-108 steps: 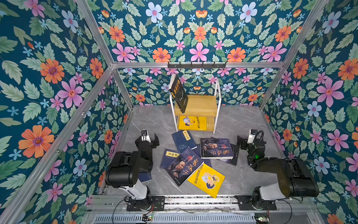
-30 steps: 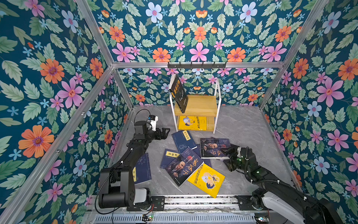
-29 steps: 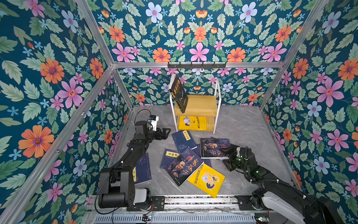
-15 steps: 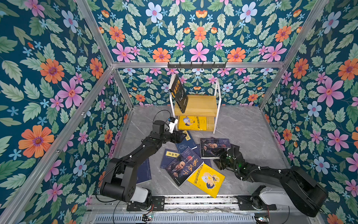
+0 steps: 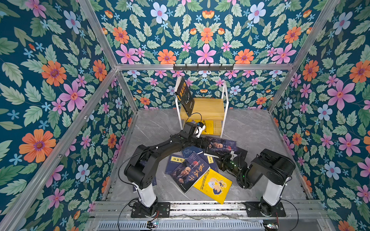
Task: Stacking books/files
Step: Rotate the book on the book, then pick up the book from the books.
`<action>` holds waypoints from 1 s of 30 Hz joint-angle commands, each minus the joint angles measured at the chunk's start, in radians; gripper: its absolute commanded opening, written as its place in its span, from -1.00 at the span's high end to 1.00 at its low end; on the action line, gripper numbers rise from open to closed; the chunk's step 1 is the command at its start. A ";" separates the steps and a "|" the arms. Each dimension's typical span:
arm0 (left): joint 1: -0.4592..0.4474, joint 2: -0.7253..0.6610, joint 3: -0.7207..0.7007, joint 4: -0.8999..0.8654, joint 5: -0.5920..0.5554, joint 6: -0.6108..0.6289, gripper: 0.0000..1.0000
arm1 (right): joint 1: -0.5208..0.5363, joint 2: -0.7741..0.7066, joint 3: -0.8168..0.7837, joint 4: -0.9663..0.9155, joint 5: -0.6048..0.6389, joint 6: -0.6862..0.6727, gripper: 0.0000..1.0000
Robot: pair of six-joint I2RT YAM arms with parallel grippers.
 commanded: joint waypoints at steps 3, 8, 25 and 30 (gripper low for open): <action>-0.007 0.049 0.039 -0.063 -0.058 -0.020 -0.62 | 0.004 -0.089 -0.059 -0.011 0.034 0.137 -0.20; -0.022 0.120 0.067 -0.073 -0.019 -0.068 -0.47 | 0.004 -0.090 -0.094 -0.010 0.048 0.159 -0.20; -0.051 0.193 0.061 -0.051 0.035 -0.132 0.26 | 0.004 -0.432 -0.151 -0.267 0.059 0.124 -0.17; -0.054 0.193 0.047 -0.043 0.008 -0.130 0.27 | -0.050 -0.926 0.040 -1.192 0.077 -0.118 -0.29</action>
